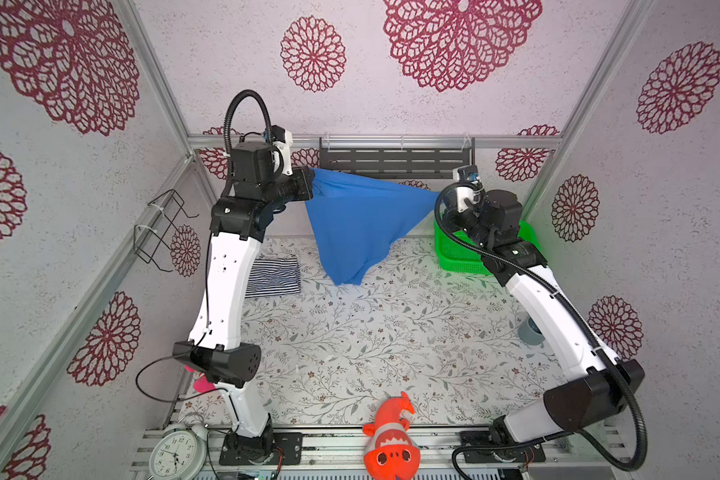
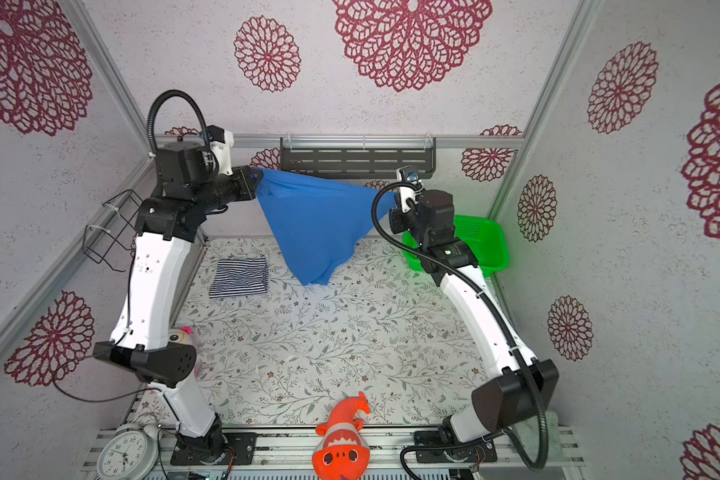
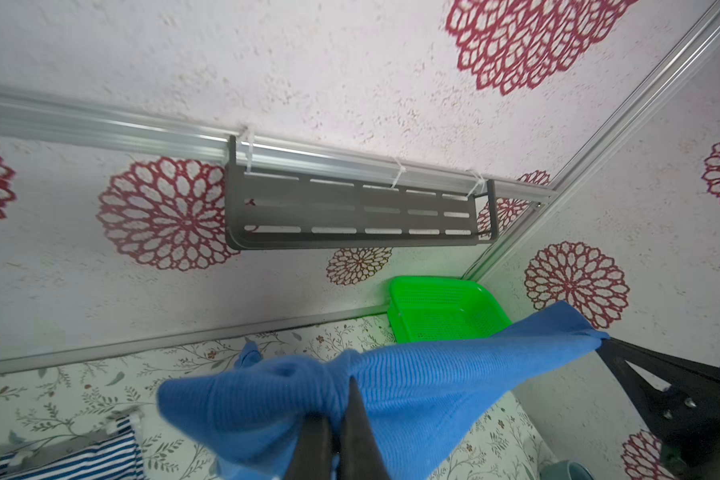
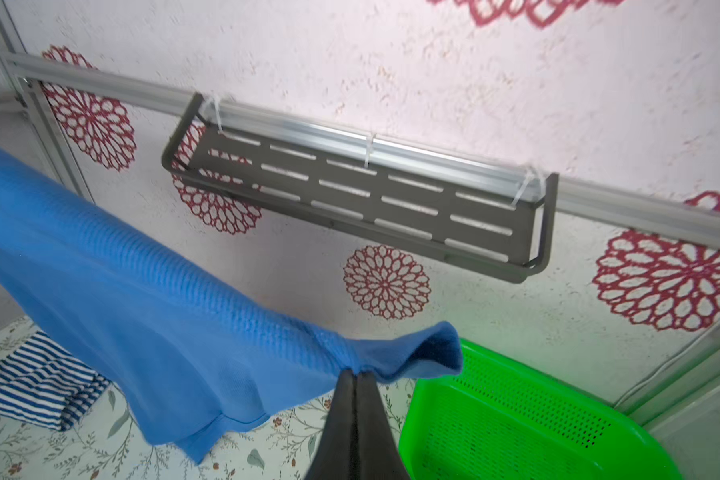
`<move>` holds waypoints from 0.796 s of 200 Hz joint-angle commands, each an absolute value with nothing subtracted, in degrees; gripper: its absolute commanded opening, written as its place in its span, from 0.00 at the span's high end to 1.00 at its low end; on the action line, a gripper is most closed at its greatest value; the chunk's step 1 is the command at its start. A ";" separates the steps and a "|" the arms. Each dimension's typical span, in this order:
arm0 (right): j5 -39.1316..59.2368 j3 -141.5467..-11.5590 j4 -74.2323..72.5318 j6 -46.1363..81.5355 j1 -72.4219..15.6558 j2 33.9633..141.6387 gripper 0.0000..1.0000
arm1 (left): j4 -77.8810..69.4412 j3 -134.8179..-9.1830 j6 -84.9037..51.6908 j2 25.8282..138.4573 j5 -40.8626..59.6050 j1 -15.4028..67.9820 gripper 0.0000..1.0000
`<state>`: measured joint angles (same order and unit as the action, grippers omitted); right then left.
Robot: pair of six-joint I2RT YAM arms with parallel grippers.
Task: Fold and stack the tank tops
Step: 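Lift the blue tank top high with both grippers, stretching it between them, then lower the blue tank top flat onto the table with both grippers and release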
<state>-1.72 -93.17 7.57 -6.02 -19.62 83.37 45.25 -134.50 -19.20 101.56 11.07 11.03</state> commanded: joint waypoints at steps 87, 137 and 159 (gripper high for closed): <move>5.41 -92.11 13.72 -6.88 -19.26 66.99 1.00 | 35.73 -119.28 -9.68 80.81 -15.77 26.17 1.00; 3.43 -92.55 17.42 -5.89 -19.31 71.29 1.00 | 38.90 -116.78 -11.69 81.81 -16.33 23.87 1.00; 2.17 -92.55 18.26 -5.67 -19.24 74.56 1.00 | 40.80 -115.86 -13.79 84.35 -12.44 20.53 1.00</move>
